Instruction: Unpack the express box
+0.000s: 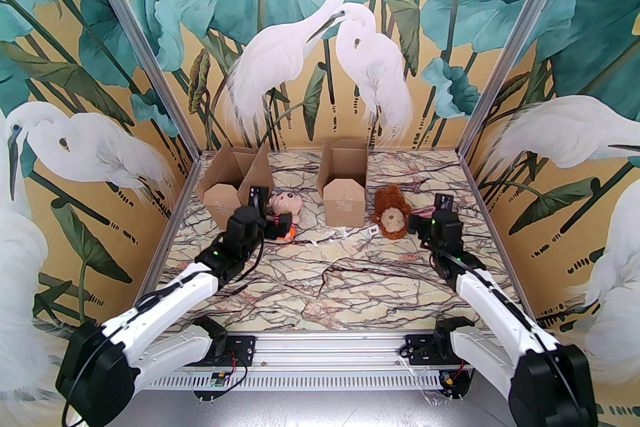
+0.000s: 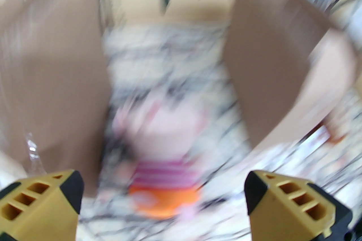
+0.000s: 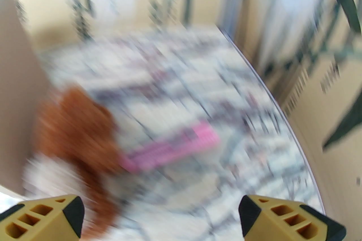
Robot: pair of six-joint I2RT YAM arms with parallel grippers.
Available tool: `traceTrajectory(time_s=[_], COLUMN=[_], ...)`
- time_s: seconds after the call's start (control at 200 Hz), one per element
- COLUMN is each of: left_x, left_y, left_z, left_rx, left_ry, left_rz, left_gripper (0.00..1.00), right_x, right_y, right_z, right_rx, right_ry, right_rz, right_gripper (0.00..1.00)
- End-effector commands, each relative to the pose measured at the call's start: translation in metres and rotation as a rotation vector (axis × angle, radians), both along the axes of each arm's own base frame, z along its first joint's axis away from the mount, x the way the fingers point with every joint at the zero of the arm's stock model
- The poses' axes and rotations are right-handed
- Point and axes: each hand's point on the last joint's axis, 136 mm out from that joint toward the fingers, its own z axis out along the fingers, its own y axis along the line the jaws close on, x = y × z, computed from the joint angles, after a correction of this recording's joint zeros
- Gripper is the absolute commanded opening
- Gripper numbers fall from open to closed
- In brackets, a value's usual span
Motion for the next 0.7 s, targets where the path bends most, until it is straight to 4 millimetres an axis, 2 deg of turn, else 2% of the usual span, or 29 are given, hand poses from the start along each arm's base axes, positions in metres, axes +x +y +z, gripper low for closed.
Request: traceTrajectory(time_s=[0.0,0.09,0.14,0.26,0.42,0.5,0.595,0.64,0.695], left_x=[0.021,0.030,0.035,0.036,0.035,0.046,0.060,0.063,0.063], left_y=[0.029,0.028,0.032,0.059,0.099,0.105,0.102,0.108,0.109], left_z=[0.020,0.032,0.028,0.013,-0.001,-0.004,-0.006,-0.017,-0.022], left_rx=[0.016,0.017,0.025,0.079,-0.020,-0.036,0.024,0.004,-0.024], left_ry=[-0.124,-0.237,-0.216,-0.181,-0.262,-0.306,-0.325,-0.305,-0.338], left_rz=[0.108,0.060,0.056,0.123,0.245,0.246,0.197,0.212,0.184], left_gripper=[1.00,1.00,1.00,1.00,1.00,1.00,1.00,1.00,1.00], right_x=[0.020,0.037,0.047,0.068,0.095,0.099,0.089,0.086,0.084], right_y=[-0.007,-0.006,-0.005,-0.004,0.003,0.000,-0.001,0.000,0.005], right_z=[0.012,0.011,0.015,0.020,0.012,0.004,0.002,-0.002,-0.002], right_rx=[0.005,-0.022,-0.044,-0.046,-0.069,-0.045,0.000,0.009,0.008], right_ry=[-0.171,-0.158,-0.187,-0.239,-0.192,-0.232,-0.266,-0.294,-0.316], right_rz=[-0.037,-0.026,-0.013,0.021,0.101,0.116,0.143,0.161,0.191], right_gripper=[0.99,0.99,0.99,0.99,0.99,0.99,0.99,0.99,0.99])
